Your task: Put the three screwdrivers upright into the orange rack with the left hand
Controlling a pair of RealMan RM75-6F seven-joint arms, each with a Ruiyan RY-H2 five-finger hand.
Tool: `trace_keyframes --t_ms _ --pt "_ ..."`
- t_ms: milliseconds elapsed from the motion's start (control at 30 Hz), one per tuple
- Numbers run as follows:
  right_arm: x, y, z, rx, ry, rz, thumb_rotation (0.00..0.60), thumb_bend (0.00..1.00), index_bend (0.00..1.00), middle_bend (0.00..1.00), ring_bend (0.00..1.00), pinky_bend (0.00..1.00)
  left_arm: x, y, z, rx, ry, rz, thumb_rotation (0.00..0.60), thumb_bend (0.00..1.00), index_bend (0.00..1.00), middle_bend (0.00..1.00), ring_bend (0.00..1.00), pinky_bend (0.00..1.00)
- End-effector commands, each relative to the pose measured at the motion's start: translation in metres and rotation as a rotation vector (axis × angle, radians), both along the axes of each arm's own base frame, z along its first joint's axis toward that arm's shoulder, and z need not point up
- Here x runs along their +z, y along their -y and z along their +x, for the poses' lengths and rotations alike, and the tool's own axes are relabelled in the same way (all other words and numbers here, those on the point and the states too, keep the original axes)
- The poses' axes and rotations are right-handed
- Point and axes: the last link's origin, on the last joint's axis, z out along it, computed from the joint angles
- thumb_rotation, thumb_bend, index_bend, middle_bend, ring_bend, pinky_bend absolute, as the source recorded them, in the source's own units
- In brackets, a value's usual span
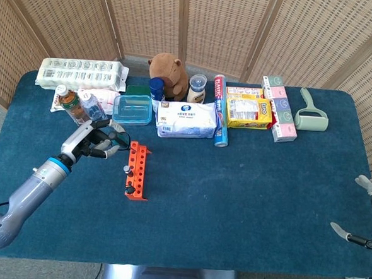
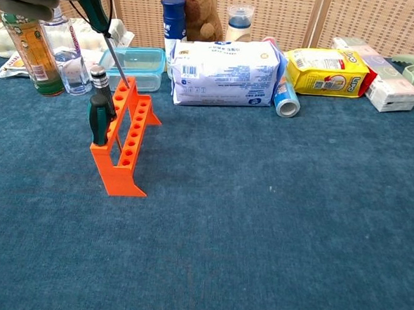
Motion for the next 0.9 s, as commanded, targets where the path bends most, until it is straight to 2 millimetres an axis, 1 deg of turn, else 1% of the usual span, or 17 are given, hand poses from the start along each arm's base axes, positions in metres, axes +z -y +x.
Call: trace_keyframes --t_ms 33,333,667,900 --pt "-0.0001 0.0001 -0.0002 -0.001 0.0 0.001 0.6 0.04 0.07 0.17 0.09 0.02 -0.001 -0.0002 0.0 0.0 -0.001 -0.003 0.6 0.49 0.58 0.94 0.98 0.95" --pt "0.0007 0.0 -0.0002 0.0 0.0 -0.003 0.6 0.04 0.07 0.17 0.09 0.02 -0.0048 -0.0012 -0.0009 0.009 0.004 -0.011 0.6 0.49 0.58 0.94 0.98 0.95" --pt "0.0004 0.0002 -0.0004 0.0 0.001 -0.002 0.6 0.04 0.07 0.17 0.09 0.02 0.0015 0.0 0.0022 -0.002 0.009 0.005 0.6 0.49 0.58 0.94 0.98 0.95" --pt "0.0002 0.0001 0.0 0.002 0.0 -0.001 0.6 0.04 0.07 0.17 0.09 0.02 0.0023 0.0031 0.0004 0.0 0.007 -0.006 0.6 0.49 0.58 0.94 0.98 0.95"
